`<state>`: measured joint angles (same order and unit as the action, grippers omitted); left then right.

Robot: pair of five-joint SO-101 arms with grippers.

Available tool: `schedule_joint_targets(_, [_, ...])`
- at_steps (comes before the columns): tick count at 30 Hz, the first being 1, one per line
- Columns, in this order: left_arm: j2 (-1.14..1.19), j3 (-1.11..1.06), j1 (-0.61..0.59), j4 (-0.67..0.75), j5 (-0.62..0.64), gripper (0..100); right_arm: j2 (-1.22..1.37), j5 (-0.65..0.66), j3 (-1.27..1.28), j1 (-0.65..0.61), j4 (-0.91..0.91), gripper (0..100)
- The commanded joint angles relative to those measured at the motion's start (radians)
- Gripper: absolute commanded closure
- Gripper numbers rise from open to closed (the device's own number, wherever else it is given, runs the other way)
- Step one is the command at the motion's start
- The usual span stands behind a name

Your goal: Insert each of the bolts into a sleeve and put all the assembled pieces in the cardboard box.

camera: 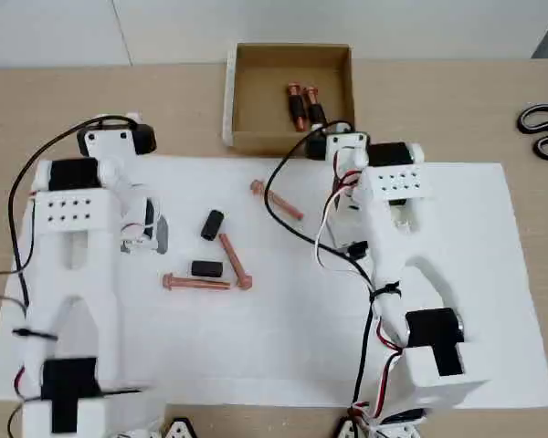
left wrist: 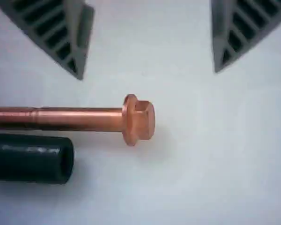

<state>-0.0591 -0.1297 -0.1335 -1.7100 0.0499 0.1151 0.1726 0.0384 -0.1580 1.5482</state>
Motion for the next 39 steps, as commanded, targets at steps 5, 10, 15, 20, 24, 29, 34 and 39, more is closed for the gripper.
schedule_joint_targets(5, [0.178, 0.225, 0.167, -0.041, 0.006, 83, -0.013, 0.008, -0.061, 0.013, 0.015, 99.5])
schedule_joint_targets(10, [0.187, 0.315, 0.203, -0.041, 0.109, 83, -0.013, 0.006, -0.061, 0.013, 0.016, 99.5])
schedule_joint_targets(15, [0.193, 0.433, 0.264, 0.038, 0.230, 83, -0.013, 0.005, -0.064, 0.013, 0.016, 99.5])
schedule_joint_targets(20, [0.195, 0.424, 0.327, 0.144, 0.235, 83, -0.056, 0.006, -0.071, 0.067, 0.041, 99.5])
schedule_joint_targets(24, [0.218, 0.394, 0.388, 0.229, 0.364, 83, -0.200, 0.014, -0.075, 0.194, 0.073, 99.5])
schedule_joint_targets(29, [0.367, 0.394, 0.410, 0.394, 0.555, 83, -0.384, 0.063, -0.072, 0.315, 0.088, 99.5])
schedule_joint_targets(34, [0.474, 0.395, 0.416, 0.520, 0.730, 83, -0.473, 0.064, -0.072, 0.334, 0.142, 99.5])
schedule_joint_targets(39, [0.514, 0.395, 0.434, 0.565, 0.812, 83, -0.487, 0.061, -0.072, 0.331, 0.154, 99.5])
